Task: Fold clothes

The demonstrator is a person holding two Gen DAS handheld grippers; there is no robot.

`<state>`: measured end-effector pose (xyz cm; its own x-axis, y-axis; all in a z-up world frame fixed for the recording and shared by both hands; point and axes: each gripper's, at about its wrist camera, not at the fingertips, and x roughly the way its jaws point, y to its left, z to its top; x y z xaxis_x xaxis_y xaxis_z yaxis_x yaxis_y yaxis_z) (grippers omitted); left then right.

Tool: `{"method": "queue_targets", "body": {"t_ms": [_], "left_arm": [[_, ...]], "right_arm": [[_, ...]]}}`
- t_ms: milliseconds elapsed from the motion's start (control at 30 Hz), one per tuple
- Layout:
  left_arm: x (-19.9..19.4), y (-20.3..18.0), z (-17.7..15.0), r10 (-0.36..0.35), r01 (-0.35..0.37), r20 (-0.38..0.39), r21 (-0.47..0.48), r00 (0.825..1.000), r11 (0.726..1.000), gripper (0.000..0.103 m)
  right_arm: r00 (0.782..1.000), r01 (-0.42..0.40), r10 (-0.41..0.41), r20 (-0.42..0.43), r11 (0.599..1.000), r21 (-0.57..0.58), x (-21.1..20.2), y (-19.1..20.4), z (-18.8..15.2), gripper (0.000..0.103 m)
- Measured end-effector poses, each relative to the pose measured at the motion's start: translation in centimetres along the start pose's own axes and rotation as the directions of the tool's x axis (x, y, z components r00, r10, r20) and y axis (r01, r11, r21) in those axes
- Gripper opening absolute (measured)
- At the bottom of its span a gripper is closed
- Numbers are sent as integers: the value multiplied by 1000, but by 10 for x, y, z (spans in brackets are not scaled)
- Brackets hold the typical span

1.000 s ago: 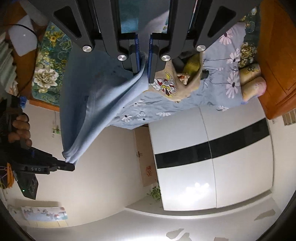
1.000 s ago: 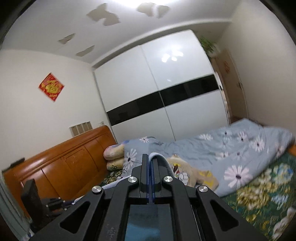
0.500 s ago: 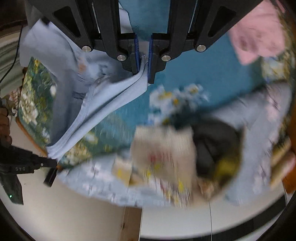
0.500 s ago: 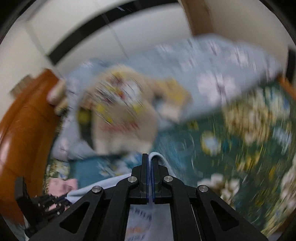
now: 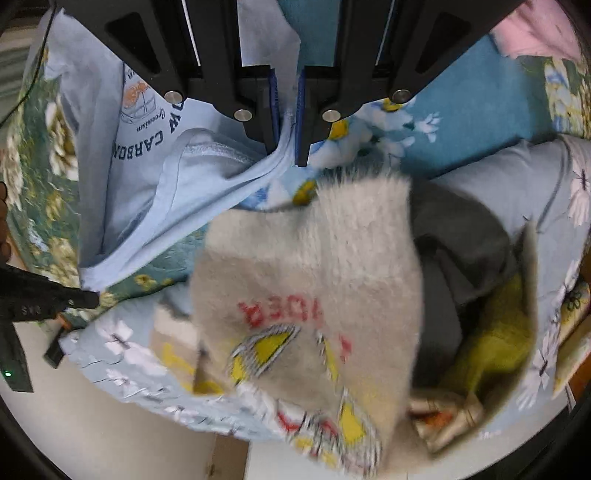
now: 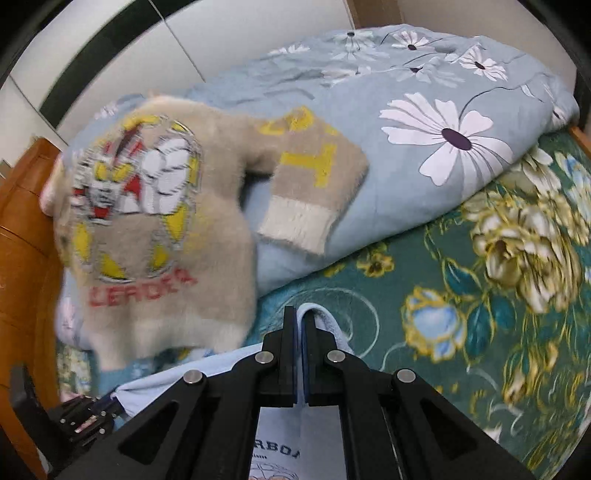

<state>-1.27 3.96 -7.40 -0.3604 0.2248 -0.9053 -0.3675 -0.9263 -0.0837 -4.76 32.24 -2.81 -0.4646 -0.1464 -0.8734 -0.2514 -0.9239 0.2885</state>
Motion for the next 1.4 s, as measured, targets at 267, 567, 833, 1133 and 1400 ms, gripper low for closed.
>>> {"method": "queue_targets", "body": {"t_ms": [267,567,833,1133,1400], "left_arm": [[41,12,0,-57,50,-81,-90,995,995,13],[-10,49,-58,-154,149,-2,-258,988,955,57],[-26,29,-159,-243,203,-77,-346,967,916,57],[-44,1,-221,-303,234,-131,-383,944,894,57],[-43,-13,-226,-301,224,-147,-394,942,892,57]], "right_arm": [[993,-36,43,-107,998,58,61,-14,-6,3],[991,-133,134,-16,991,31,2,-27,-37,42],[974,-102,104,-200,995,17,-32,-58,-170,42],[958,-86,140,-251,973,212,-34,-92,-222,42],[938,-96,186,-291,949,300,-19,-99,-232,2]]}}
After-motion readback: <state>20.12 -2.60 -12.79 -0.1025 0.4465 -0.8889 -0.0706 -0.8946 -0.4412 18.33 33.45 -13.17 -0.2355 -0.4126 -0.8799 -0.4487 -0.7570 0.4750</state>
